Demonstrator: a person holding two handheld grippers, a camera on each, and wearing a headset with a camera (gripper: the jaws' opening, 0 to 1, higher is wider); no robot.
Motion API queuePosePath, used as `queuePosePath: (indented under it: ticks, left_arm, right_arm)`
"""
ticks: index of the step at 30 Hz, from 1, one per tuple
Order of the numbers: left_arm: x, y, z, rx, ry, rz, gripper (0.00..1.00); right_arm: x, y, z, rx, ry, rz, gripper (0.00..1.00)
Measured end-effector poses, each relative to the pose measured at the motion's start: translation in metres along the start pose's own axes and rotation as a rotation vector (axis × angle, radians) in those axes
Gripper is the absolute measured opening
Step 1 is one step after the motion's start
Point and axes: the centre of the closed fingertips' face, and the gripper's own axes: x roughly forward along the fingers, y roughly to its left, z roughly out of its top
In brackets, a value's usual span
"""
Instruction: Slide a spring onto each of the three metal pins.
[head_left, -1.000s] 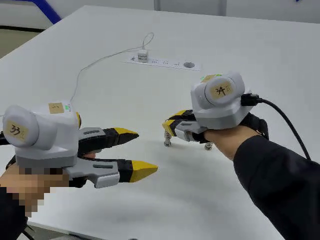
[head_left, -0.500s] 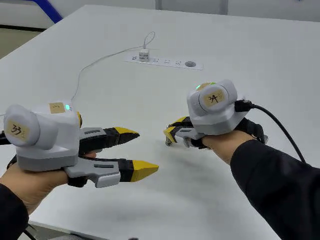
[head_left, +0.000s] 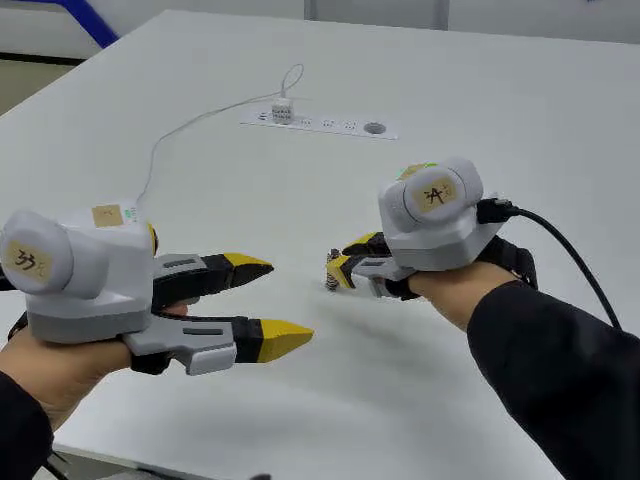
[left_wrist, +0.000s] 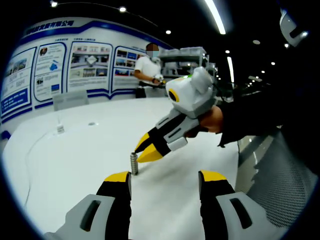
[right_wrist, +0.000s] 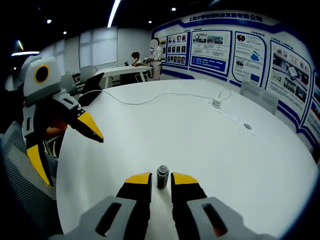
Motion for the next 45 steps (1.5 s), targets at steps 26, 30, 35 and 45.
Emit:
queuePosePath:
  ticks: [26, 30, 35, 45]
  left_arm:
    - [0.003, -0.003, 0.002, -0.002, 0.003, 0.001, 0.63]
    - [0.004, -0.004, 0.002, -0.001, 0.005, -0.003, 0.64]
    - [0.006, -0.004, 0.002, -0.001, 0.004, -0.006, 0.65]
    - [0.008, -0.006, 0.002, -0.001, 0.008, -0.01, 0.66]
  right_arm:
    - [-0.067, 0.013, -0.011, -0.033, -0.033, 0.016, 0.23]
    - [-0.079, 0.012, -0.018, -0.032, -0.031, 0.007, 0.23]
    - [-0.095, 0.004, -0.028, -0.021, -0.026, -0.019, 0.23]
    - [-0.122, -0.013, -0.049, 0.019, -0.022, -0.079, 0.24]
